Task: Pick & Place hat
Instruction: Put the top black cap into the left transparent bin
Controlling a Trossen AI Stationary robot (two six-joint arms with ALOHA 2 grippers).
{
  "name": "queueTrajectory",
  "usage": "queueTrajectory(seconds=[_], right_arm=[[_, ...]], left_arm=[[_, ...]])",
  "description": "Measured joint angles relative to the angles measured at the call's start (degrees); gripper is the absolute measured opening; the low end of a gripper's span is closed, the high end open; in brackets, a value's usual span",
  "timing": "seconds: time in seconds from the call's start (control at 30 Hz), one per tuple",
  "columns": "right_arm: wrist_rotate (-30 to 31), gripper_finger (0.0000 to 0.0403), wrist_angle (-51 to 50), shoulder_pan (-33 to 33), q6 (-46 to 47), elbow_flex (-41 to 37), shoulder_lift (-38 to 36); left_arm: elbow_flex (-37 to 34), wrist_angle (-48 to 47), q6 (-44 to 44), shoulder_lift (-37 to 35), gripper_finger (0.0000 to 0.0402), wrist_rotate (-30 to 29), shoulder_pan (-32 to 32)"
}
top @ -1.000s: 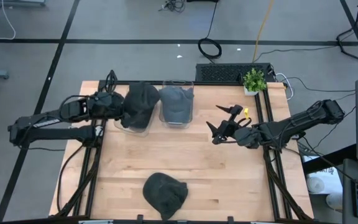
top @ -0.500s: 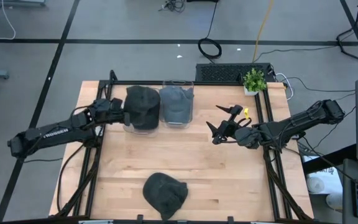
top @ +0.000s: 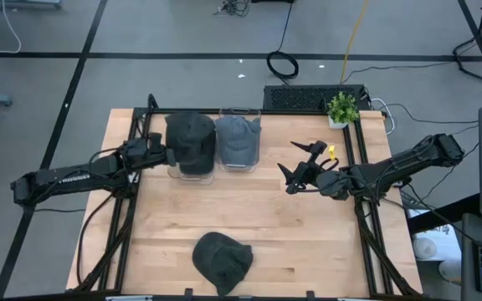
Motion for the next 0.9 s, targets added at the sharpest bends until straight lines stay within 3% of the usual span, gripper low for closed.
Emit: queueTrajectory(seconds=[0.27, 0.63, 0.9], right_arm=[[0.0, 0.0380, -0.7, 0.0, 0.8, 0.0, 0.0], [0.0, 0.0380, -0.7, 0.0, 0.9, 0.0, 0.0], [0.0, 0.0380, 0.0, 0.0, 1.3, 0.0, 0.0]], left_arm=[[-3.8, 8.5, -2.8, 0.0, 0.0009, -8.5, -9.3], [-4.5, 9.5, -4.6, 0.4, 0.0009, -19.9, -20.6], [-4.5, 11.8, -8.2, 8.8, 0.0009, -25.4, -24.2]])
